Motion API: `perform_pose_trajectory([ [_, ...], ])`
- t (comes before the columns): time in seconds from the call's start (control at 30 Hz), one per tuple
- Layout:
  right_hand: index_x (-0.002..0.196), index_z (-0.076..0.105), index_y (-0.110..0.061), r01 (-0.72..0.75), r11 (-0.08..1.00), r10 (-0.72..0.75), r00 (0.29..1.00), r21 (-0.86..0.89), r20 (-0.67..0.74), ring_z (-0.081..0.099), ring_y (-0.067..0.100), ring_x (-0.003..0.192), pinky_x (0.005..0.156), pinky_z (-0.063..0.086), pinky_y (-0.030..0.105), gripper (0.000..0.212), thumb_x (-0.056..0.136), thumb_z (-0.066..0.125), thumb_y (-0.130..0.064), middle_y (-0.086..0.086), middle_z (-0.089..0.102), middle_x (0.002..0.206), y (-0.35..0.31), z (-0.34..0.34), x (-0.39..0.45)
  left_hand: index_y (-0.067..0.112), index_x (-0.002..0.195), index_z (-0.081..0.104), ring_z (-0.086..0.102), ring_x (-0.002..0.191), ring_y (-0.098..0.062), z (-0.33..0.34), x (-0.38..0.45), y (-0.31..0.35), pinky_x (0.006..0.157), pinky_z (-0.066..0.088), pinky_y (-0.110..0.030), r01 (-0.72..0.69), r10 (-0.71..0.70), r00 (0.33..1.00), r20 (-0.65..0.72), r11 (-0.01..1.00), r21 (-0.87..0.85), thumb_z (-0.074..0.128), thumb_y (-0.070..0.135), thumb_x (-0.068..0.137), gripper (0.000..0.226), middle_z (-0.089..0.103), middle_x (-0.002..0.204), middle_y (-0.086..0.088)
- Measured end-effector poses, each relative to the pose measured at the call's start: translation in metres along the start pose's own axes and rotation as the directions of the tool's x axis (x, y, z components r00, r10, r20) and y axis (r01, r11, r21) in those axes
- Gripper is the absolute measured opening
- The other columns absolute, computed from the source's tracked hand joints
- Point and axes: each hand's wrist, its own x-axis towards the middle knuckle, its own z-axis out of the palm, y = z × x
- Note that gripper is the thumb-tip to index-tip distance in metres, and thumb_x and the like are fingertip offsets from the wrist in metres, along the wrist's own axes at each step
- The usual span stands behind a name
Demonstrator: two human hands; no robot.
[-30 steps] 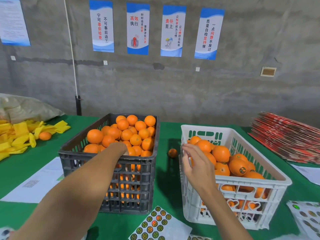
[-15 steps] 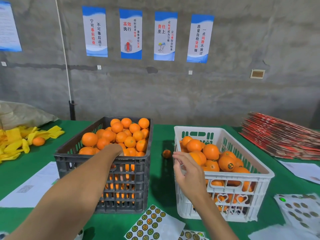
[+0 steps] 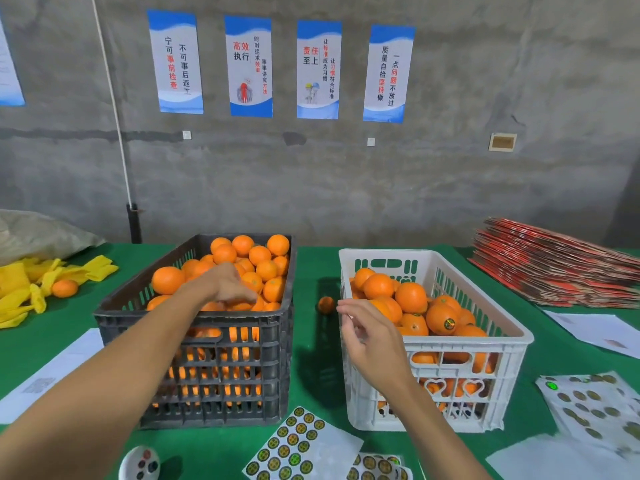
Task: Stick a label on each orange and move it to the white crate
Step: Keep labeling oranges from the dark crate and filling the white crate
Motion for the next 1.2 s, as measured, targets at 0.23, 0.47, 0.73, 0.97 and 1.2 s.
perform_pose_trajectory([
  [0.23,0.125,0.067,-0.024,-0.041,0.991,0.033,0.998,0.126,0.059,0.065,0.012,0.091,0.075,0.057,0.036,0.024,0.101,0.061,-0.026,-0.016,0.062,0.123,-0.020,0.016,0.011,0.018,0.116,0.070,0.074,0.071,-0.019,0.025,-0.073,0.055,0.052,0.060,-0.032,-0.404,0.244,0.900,-0.362,0.780,-0.478,0.085,0.027,0.085,0.035,0.069,0.098,-0.003],
  [0.47,0.141,0.047,-0.041,-0.226,0.906,0.153,0.963,0.358,0.221,0.070,0.021,0.085,0.075,0.061,0.040,0.067,0.083,0.077,-0.057,-0.017,0.062,0.131,-0.030,0.011,-0.021,0.022,0.117,0.072,0.069,0.100,-0.013,0.090,-0.142,0.040,0.059,0.061,-0.031,-0.463,0.335,0.886,-0.320,0.627,-0.626,0.083,0.034,0.077,0.044,0.065,0.123,-0.003],
  [0.73,0.148,0.049,-0.039,-0.342,0.917,0.213,0.855,0.205,0.473,0.066,0.007,0.101,0.086,0.055,0.022,0.056,0.096,0.069,-0.046,-0.021,0.065,0.119,0.001,0.039,-0.084,0.037,0.125,0.065,0.072,0.099,-0.007,0.176,-0.151,-0.024,0.080,0.061,-0.027,-0.228,0.265,0.964,-0.039,0.734,-0.640,0.085,0.065,0.069,0.066,0.069,0.117,0.011],
  [0.97,0.143,0.055,-0.028,-0.328,0.937,0.305,0.603,-0.118,0.737,0.048,0.000,0.127,0.113,0.041,0.032,0.069,0.086,0.070,-0.062,-0.015,0.054,0.142,0.034,0.060,-0.128,0.022,0.112,0.070,0.072,0.083,-0.008,0.240,-0.148,-0.070,0.077,0.059,-0.025,-0.061,0.073,0.997,-0.009,0.743,-0.666,0.076,0.054,0.085,0.042,0.074,0.097,0.000],
  [1.2,0.137,0.063,-0.035,-0.154,0.972,0.237,0.628,-0.180,0.741,0.039,0.005,0.136,0.115,0.032,0.032,0.065,0.087,0.055,-0.075,-0.019,0.046,0.151,0.041,0.063,-0.166,0.018,0.121,0.068,0.064,0.070,0.004,0.261,-0.158,-0.083,0.067,0.049,-0.013,-0.026,0.036,0.999,-0.003,0.632,-0.774,0.073,0.050,0.089,0.045,0.072,0.082,0.016],
])
